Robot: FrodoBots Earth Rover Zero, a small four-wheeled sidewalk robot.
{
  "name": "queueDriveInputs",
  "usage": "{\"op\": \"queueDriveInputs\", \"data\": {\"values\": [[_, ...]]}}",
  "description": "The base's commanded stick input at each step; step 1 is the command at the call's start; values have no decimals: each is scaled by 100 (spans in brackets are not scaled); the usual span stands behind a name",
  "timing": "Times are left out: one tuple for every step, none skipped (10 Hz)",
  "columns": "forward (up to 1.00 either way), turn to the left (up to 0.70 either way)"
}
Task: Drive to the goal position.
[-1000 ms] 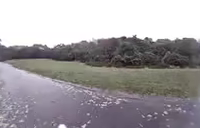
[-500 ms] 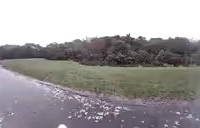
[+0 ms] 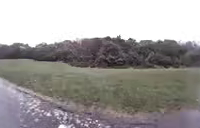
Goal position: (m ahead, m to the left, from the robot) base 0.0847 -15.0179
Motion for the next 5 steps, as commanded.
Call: {"op": "queueDriveInputs", "data": {"values": [[-53,14],[-85,23],[-100,27],[-100,27],[-100,27]]}}
